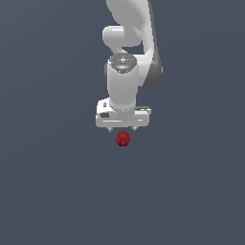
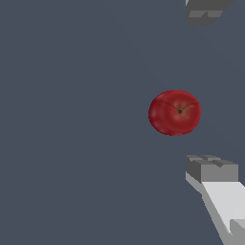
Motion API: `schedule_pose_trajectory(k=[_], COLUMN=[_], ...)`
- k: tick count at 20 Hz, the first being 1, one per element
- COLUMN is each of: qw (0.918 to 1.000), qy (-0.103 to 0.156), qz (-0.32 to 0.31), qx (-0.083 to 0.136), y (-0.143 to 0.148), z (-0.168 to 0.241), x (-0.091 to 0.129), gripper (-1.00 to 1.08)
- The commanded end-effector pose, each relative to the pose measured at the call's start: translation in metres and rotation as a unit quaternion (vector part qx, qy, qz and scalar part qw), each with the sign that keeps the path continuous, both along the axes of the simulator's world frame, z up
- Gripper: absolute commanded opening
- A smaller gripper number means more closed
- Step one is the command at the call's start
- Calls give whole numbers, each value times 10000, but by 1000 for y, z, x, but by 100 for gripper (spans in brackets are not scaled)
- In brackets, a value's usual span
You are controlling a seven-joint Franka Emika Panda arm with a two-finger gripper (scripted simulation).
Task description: Pick up the object and move it to a goal position.
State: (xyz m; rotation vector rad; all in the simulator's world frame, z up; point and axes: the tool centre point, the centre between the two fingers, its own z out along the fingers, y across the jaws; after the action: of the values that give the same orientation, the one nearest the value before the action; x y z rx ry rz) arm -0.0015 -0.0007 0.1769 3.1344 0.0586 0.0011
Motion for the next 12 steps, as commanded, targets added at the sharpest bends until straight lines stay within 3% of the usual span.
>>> schedule_pose_trajectory(k=[1, 12], qw=[10000, 9992], qy=[1, 2], qz=[-11, -408], qx=[1, 27], y=[0, 2], z=[-2, -46], x=[-1, -18], gripper=[100, 100])
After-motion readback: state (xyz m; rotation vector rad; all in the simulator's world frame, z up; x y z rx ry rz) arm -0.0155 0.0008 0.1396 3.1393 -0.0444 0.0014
